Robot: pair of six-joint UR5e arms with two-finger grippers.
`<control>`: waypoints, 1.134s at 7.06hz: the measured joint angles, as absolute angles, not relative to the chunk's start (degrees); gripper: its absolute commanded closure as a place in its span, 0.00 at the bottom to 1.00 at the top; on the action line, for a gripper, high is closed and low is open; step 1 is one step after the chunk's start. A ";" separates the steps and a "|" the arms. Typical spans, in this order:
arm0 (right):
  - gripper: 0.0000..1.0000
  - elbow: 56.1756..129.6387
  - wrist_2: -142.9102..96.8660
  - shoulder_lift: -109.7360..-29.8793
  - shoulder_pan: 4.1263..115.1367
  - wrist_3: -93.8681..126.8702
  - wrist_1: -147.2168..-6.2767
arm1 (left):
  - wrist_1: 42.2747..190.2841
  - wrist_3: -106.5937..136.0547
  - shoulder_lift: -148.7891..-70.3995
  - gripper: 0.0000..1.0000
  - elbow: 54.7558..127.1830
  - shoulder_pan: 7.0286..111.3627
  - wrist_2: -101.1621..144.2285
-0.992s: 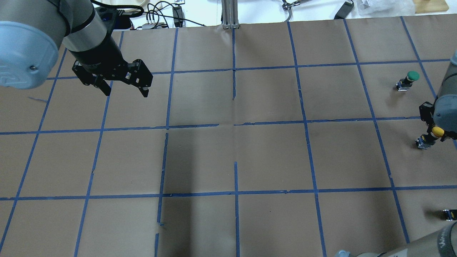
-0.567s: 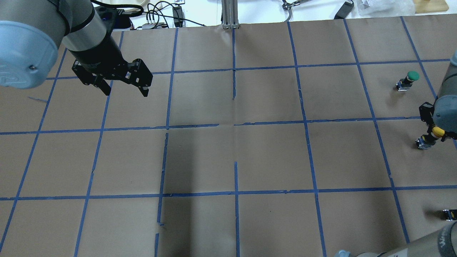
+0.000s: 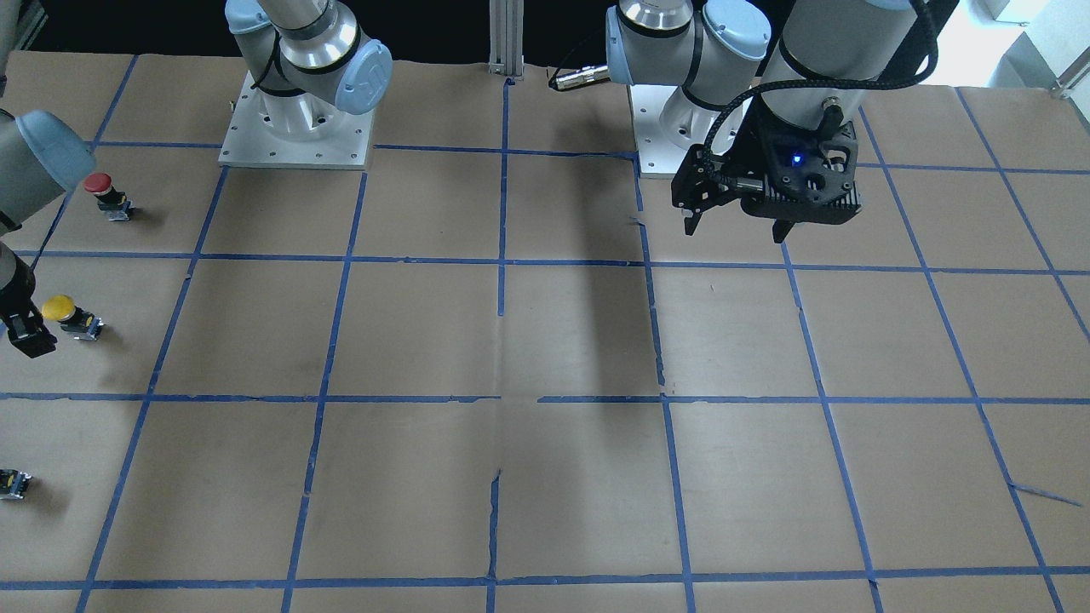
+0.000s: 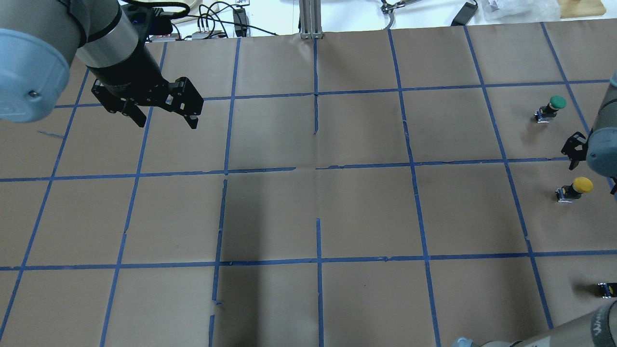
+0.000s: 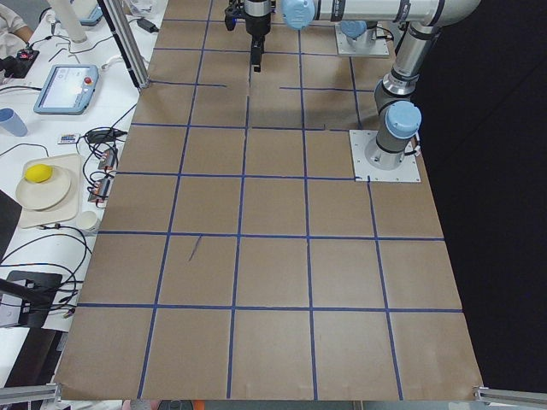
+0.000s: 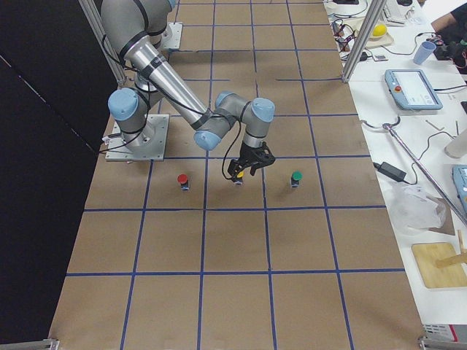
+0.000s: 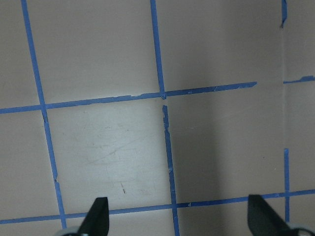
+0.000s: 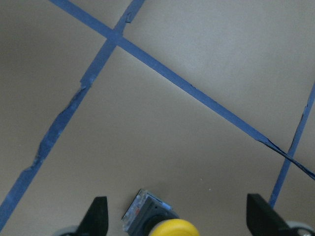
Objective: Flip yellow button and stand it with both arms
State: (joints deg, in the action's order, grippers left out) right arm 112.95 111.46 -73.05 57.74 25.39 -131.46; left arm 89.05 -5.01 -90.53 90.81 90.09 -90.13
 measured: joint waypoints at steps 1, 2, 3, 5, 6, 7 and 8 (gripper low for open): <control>0.00 112.55 111.05 -73.47 57.79 24.76 -131.20 | 89.09 -5.01 -90.50 0.00 90.85 90.09 -90.21; 0.00 111.68 109.76 -74.05 58.00 24.11 -130.72 | 89.09 -5.01 -90.55 0.00 90.86 90.09 -90.21; 0.00 109.77 107.26 -75.42 58.45 22.54 -128.10 | 89.08 -5.01 -90.63 0.00 90.86 90.09 -90.17; 0.00 102.53 102.02 -79.51 61.96 17.25 -115.09 | 89.11 -5.01 -90.68 0.00 90.80 90.09 -90.12; 0.00 97.75 99.58 -80.94 64.55 14.23 -106.79 | 89.14 -5.01 -90.57 0.00 90.79 90.07 -90.17; 0.00 93.23 96.94 -82.54 67.26 12.47 -98.33 | 89.18 -5.03 -90.38 0.00 90.79 89.89 -90.16; 0.00 89.70 94.85 -84.57 71.04 11.49 -91.71 | 89.26 -5.07 -90.27 0.00 90.79 89.69 -90.12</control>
State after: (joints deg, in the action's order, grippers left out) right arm 89.70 94.85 -84.57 71.04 11.49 -91.71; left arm 89.26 -5.07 -90.27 90.79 89.69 -90.12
